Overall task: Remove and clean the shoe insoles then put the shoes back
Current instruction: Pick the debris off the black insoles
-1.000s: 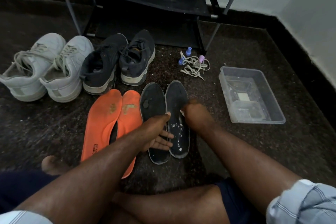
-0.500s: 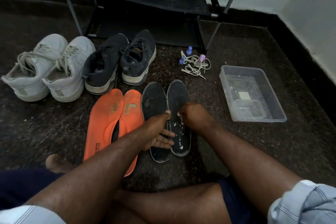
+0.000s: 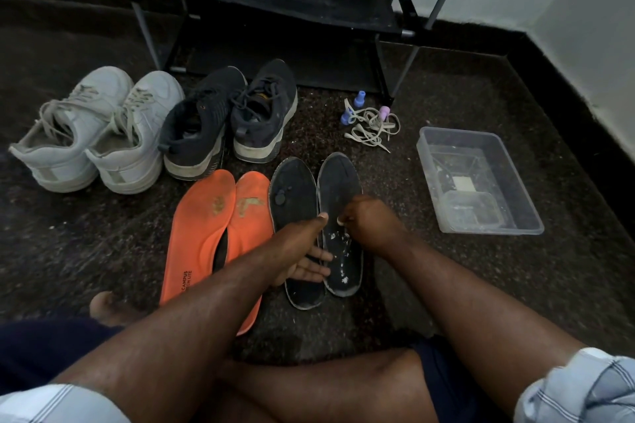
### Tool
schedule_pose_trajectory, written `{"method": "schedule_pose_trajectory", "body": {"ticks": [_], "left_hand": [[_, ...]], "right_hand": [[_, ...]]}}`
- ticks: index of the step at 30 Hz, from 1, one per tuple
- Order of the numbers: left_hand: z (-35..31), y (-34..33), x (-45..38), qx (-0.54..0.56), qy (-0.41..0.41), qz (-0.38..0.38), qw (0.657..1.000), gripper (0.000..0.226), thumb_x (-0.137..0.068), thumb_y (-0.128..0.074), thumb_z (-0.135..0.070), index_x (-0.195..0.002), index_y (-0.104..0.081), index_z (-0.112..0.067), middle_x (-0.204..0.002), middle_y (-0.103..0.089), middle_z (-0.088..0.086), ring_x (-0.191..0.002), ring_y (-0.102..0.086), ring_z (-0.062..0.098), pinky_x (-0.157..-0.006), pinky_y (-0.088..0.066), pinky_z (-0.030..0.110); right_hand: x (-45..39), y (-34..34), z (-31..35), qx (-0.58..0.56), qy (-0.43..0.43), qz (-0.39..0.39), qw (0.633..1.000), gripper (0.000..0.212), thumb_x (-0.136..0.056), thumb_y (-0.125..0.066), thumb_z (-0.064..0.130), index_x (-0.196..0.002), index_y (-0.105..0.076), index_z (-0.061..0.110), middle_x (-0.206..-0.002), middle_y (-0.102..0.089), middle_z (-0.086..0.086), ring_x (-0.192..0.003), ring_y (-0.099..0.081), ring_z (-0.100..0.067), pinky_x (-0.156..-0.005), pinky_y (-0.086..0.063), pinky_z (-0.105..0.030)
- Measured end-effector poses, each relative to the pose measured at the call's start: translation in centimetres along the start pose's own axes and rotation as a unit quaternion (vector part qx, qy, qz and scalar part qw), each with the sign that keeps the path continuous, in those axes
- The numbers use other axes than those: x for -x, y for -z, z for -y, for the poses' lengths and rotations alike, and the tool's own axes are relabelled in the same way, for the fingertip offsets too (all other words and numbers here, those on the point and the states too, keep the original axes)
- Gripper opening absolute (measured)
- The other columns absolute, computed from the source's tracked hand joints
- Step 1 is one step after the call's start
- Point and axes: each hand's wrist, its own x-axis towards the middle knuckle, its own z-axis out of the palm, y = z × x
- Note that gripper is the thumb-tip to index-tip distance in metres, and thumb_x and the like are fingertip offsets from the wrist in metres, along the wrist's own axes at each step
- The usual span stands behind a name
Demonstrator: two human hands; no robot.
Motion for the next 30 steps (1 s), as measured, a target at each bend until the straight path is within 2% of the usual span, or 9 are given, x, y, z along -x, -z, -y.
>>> {"method": "schedule_pose_trajectory", "body": {"ticks": [2,6,8,12,16,18,21,27,30], "left_hand": [[-0.1,0.1,0.0,0.002,-0.001,-0.002,1.000,0.067,-0.097,-0.045,-0.063,-0.152,-0.031,-0.026,-0.110,-0.069,0.021,-0.095,-0.071,0.040,-0.084,-0.060,0.047],[-0.1,0.0,-0.2,-0.001,-0.003,-0.004,1.000,0.067,-0.096,-0.046,-0.063,-0.151,-0.032,-0.028,-0.108,-0.069,0.021,-0.092,-0.072,0.040,-0.082,-0.060,0.047],[-0.1,0.1,-0.3,-0.005,-0.003,-0.004,1.000,0.067,-0.096,-0.045,-0.064,-0.151,-0.032,-0.029,-0.108,-0.069,0.021,-0.091,-0.073,0.039,-0.081,-0.061,0.046],[0.0,0.1,-0.5,-0.008,-0.001,-0.001,1.000,0.068,-0.095,-0.044,-0.065,-0.151,-0.031,-0.029,-0.108,-0.069,0.021,-0.091,-0.073,0.039,-0.080,-0.061,0.045],[-0.1,0.1,-0.7,-0.003,0.003,-0.005,1.000,0.068,-0.095,-0.043,-0.067,-0.151,-0.032,-0.030,-0.105,-0.070,0.021,-0.089,-0.073,0.039,-0.079,-0.061,0.045],[-0.1,0.2,-0.8,0.002,0.004,-0.008,1.000,0.068,-0.096,-0.042,-0.066,-0.151,-0.032,-0.029,-0.104,-0.071,0.022,-0.088,-0.073,0.039,-0.077,-0.061,0.044],[-0.1,0.2,-0.8,0.005,0.003,-0.009,1.000,0.066,-0.097,-0.039,-0.066,-0.151,-0.034,-0.030,-0.104,-0.071,0.022,-0.090,-0.073,0.039,-0.079,-0.061,0.044],[-0.1,0.2,-0.7,0.005,0.005,-0.003,1.000,0.067,-0.097,-0.035,-0.068,-0.151,-0.034,-0.029,-0.108,-0.069,0.023,-0.093,-0.072,0.040,-0.076,-0.061,0.042],[-0.1,0.2,-0.7,0.009,0.007,-0.006,1.000,0.067,-0.097,-0.036,-0.067,-0.151,-0.034,-0.029,-0.106,-0.070,0.023,-0.091,-0.073,0.040,-0.075,-0.062,0.042]], "right_hand": [[0.0,0.3,-0.3,-0.024,-0.007,-0.005,1.000,0.019,-0.086,-0.064,0.013,-0.101,-0.075,0.014,-0.103,-0.070,-0.006,-0.097,-0.063,-0.021,-0.087,-0.046,-0.029],[-0.2,0.9,-0.7,-0.064,-0.109,-0.111,0.986,0.024,-0.091,-0.056,0.016,-0.113,-0.065,0.018,-0.117,-0.061,-0.008,-0.100,-0.062,-0.026,-0.085,-0.049,-0.033],[-0.4,1.2,-1.3,-0.080,-0.127,-0.125,0.981,0.029,-0.092,-0.055,0.015,-0.120,-0.059,0.015,-0.124,-0.056,-0.009,-0.106,-0.058,-0.027,-0.089,-0.046,-0.033],[-1.4,1.0,-2.7,-0.077,-0.098,-0.138,0.983,0.020,-0.087,-0.062,0.010,-0.106,-0.069,0.012,-0.111,-0.056,-0.009,-0.096,-0.059,-0.021,-0.082,-0.040,-0.020],[-2.0,-0.7,-2.0,-0.006,-0.062,-0.101,0.993,0.020,-0.091,-0.055,0.008,-0.104,-0.070,0.007,-0.111,-0.058,-0.013,-0.098,-0.058,-0.025,-0.086,-0.047,-0.027],[-2.2,-1.1,-1.0,0.023,-0.014,-0.044,0.999,0.029,-0.090,-0.053,0.009,-0.114,-0.069,0.012,-0.114,-0.061,-0.010,-0.104,-0.059,-0.024,-0.094,-0.048,-0.034],[-2.5,-0.9,0.0,0.013,0.049,-0.027,0.998,0.031,-0.087,-0.055,0.010,-0.113,-0.071,0.017,-0.109,-0.070,-0.007,-0.102,-0.063,-0.023,-0.093,-0.050,-0.036],[-2.5,-0.2,-1.7,0.051,-0.041,-0.087,0.994,0.022,-0.092,-0.051,0.009,-0.103,-0.071,0.011,-0.101,-0.065,-0.013,-0.093,-0.062,-0.027,-0.081,-0.046,-0.031],[-2.5,-1.0,-0.3,0.034,0.029,-0.041,0.998,0.029,-0.088,-0.053,0.007,-0.110,-0.071,0.016,-0.108,-0.068,-0.006,-0.103,-0.062,-0.023,-0.093,-0.048,-0.034]]}}
